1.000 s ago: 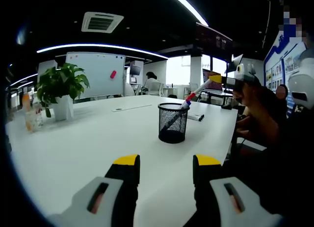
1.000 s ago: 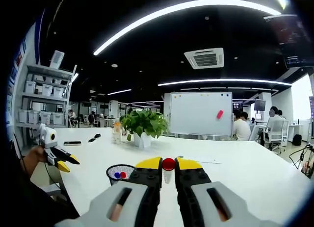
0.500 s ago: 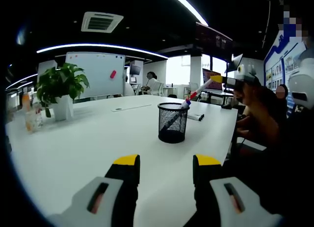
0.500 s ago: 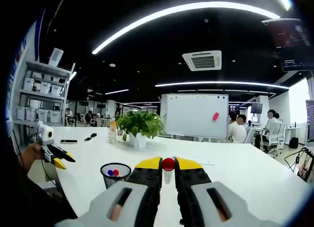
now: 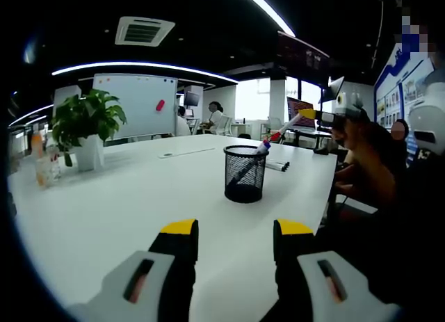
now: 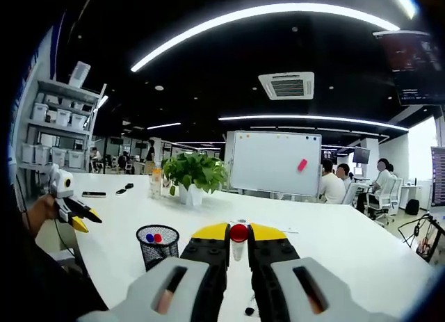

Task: Pick up the whiteboard markers from the pen holder and place them facing the whiteboard neatly

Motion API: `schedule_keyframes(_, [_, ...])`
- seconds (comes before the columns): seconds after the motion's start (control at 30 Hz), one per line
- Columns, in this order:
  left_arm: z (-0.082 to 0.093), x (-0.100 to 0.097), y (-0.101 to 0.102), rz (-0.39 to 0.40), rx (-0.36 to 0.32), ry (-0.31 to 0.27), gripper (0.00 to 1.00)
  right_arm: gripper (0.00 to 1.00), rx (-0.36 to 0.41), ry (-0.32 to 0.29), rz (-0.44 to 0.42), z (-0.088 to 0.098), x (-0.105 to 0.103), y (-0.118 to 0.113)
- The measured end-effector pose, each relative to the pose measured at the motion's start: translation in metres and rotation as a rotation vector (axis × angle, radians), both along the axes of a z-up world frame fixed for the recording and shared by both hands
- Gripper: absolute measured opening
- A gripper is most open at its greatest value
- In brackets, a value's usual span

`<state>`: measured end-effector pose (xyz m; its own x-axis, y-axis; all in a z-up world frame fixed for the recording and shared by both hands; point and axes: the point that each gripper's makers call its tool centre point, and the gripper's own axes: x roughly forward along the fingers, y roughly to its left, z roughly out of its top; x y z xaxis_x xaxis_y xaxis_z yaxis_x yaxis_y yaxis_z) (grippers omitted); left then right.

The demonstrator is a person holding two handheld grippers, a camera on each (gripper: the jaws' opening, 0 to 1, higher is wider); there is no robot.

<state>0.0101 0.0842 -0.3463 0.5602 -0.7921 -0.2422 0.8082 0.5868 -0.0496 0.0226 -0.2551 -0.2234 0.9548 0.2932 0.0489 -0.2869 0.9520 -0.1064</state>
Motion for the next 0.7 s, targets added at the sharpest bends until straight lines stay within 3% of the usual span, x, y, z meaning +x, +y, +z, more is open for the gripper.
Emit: schedule_keyframes(0.7, [0.001, 0.000, 0.000, 0.000, 0.001, -0.002, 0.45, 0.13, 0.016, -0.011, -0.056, 0.002, -0.004, -0.028])
